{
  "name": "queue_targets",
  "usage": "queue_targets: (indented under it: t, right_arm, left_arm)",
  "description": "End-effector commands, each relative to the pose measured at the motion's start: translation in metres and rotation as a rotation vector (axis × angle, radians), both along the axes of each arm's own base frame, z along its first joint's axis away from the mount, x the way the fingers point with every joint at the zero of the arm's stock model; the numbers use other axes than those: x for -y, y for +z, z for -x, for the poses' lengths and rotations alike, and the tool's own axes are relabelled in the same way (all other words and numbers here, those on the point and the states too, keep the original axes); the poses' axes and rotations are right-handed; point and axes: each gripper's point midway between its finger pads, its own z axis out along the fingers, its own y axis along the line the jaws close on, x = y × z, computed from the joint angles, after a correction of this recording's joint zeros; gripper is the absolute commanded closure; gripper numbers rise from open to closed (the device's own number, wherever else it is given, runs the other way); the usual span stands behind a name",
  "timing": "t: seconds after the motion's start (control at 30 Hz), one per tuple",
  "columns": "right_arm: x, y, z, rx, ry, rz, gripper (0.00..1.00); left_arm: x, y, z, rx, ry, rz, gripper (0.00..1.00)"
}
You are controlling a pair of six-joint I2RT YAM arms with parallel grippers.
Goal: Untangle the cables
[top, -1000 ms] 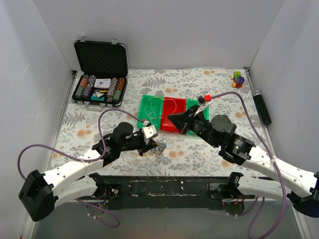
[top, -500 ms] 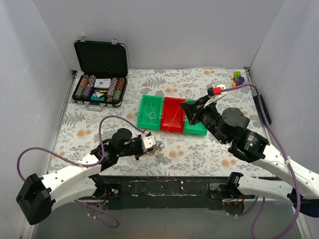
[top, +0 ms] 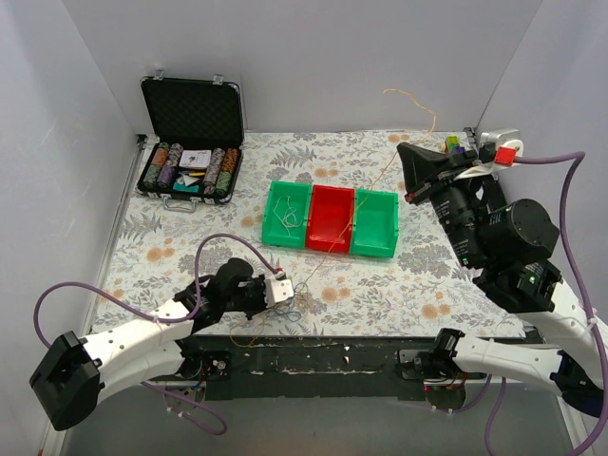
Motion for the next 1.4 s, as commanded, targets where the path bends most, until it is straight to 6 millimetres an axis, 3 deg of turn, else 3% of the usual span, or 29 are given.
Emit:
queue_targets:
  t: [0.0, 0.2, 0.37, 0.53, 0.6, 0.8, 0.9, 1.1, 1.2, 1.37]
  right_arm:
    - [0.036, 0.056, 0.004, 0.116, -0.111, -0.075, 0.99]
    - [0.066, 0.108, 0.015, 0.209, -0.179, -0.114, 0.99]
    - [0.074, 0.126, 0.014, 0.237, -0.225, -0.099, 0.99]
    - [0.107, 0.156, 0.027, 0.308, -0.299, -0.149, 0.99]
    - [0.109, 0.165, 0.028, 0.322, -0.308, -0.141, 0.99]
    - [0.090, 0.174, 0.019, 0.327, -0.300, -0.093, 0.99]
    - [0.071, 0.166, 0.009, 0.308, -0.282, -0.062, 0.99]
    - [0.022, 0.135, -0.016, 0.269, -0.233, 0.008, 0.99]
    - [-0.002, 0.121, -0.028, 0.253, -0.211, 0.044, 0.99]
    - [-0.033, 0.101, -0.049, 0.229, -0.203, 0.110, 0.99]
  left_arm:
    - [-0.014, -0.014, 0.001, 0.025, -0.004, -0.070, 1.00]
    - [-0.026, -0.027, -0.001, 0.067, -0.009, -0.128, 1.00]
    - [-0.029, -0.029, -0.001, 0.078, -0.005, -0.136, 1.00]
    - [-0.034, -0.031, -0.003, 0.099, 0.004, -0.150, 1.00]
    - [-0.035, -0.033, -0.004, 0.106, 0.007, -0.157, 1.00]
    - [-0.033, -0.028, -0.011, 0.128, 0.031, -0.142, 1.00]
    - [-0.022, -0.010, -0.024, 0.150, 0.086, -0.082, 1.00]
    - [0.025, 0.075, -0.053, 0.184, 0.127, 0.124, 1.00]
    - [0.040, 0.109, -0.058, 0.189, 0.106, 0.179, 1.00]
    - [0.048, 0.143, -0.059, 0.193, 0.097, 0.225, 1.00]
